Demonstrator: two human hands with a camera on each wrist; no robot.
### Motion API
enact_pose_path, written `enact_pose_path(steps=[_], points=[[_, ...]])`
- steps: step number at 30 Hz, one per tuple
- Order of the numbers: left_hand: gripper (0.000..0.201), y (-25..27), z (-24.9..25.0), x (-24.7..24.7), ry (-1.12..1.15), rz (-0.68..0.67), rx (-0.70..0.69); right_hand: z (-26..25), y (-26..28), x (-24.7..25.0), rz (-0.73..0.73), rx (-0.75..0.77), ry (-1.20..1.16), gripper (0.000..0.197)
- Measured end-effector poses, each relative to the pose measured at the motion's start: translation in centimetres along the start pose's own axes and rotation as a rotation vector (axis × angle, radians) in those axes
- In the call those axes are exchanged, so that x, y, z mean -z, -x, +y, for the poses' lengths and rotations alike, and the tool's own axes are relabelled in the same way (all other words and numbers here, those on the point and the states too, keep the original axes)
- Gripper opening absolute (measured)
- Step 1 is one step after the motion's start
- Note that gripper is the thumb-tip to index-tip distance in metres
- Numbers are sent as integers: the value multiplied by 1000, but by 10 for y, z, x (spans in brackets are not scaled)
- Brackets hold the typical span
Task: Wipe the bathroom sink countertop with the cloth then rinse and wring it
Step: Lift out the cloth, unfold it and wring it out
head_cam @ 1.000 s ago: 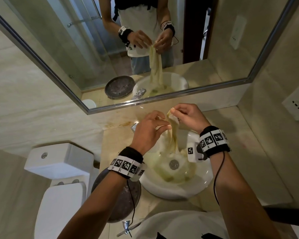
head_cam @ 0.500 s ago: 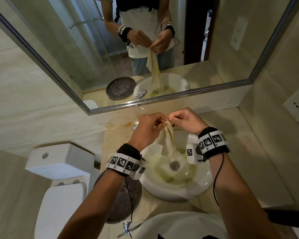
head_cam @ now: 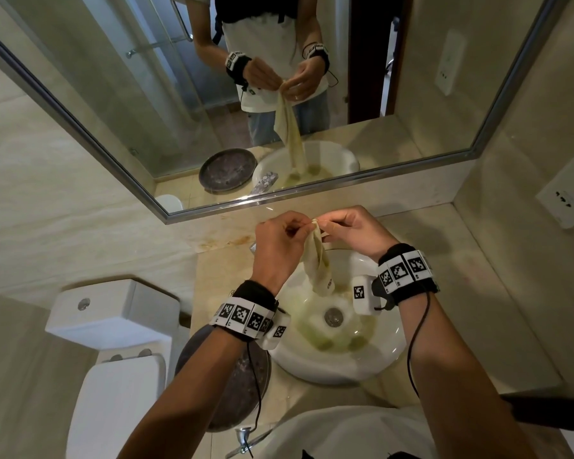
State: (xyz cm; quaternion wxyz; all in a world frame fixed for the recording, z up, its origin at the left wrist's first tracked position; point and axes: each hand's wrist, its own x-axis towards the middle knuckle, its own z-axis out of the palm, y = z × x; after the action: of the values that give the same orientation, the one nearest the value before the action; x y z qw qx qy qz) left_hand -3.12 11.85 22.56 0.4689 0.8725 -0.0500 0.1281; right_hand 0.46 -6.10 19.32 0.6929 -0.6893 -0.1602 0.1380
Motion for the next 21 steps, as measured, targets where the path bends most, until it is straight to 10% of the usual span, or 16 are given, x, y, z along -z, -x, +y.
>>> enact_pose_path(steps=[11,21], points=[[13,-4,-4,0,116,-26,102,0,2,1,50,63,64,17],[13,-8,-16,7,69,-364,40,16,-5,1,130,64,166,16]])
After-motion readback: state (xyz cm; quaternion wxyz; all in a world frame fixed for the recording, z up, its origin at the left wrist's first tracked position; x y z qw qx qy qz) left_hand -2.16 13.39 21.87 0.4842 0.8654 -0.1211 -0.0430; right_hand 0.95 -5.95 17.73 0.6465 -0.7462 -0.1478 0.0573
